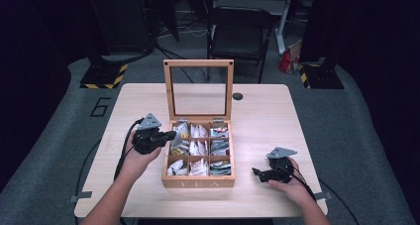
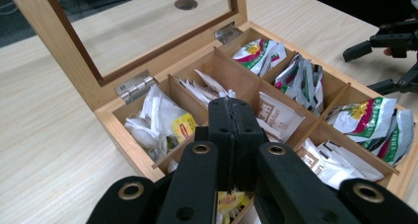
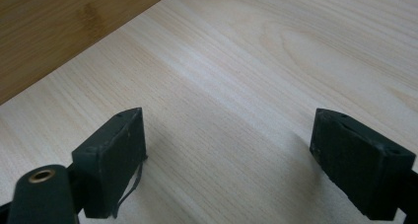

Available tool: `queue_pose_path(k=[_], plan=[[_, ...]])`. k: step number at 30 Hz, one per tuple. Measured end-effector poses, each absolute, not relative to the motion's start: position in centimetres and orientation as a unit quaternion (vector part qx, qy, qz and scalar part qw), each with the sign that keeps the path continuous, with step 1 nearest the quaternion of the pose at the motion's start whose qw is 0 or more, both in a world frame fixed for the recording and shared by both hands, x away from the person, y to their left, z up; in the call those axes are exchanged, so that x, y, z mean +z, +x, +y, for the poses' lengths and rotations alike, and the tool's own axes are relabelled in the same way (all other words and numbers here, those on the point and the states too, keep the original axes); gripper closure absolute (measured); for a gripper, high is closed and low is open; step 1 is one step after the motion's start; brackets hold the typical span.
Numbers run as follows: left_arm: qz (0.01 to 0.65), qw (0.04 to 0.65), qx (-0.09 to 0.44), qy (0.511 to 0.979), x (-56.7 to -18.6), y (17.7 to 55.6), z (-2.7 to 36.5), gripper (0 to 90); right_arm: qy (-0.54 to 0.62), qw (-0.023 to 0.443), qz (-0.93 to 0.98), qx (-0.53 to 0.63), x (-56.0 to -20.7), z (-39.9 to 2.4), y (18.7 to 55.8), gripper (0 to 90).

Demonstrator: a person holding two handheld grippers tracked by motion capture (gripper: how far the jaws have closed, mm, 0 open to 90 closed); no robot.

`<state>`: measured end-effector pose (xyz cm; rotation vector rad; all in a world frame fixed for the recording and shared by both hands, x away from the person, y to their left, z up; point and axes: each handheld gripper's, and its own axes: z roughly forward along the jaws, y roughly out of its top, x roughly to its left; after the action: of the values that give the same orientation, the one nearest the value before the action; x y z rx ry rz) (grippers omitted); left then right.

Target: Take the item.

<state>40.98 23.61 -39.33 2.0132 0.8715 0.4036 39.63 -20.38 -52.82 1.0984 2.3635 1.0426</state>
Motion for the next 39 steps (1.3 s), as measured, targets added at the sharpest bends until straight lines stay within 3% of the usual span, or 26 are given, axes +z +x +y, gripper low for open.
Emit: queue_pose_path(k=[39], plan=[[0.373,0.449,0.211,0.784,-35.0,40.8,27.9,89.1,0.386,0.166,0.830,0.366,-52.8,-20.4,39.6,13.1]])
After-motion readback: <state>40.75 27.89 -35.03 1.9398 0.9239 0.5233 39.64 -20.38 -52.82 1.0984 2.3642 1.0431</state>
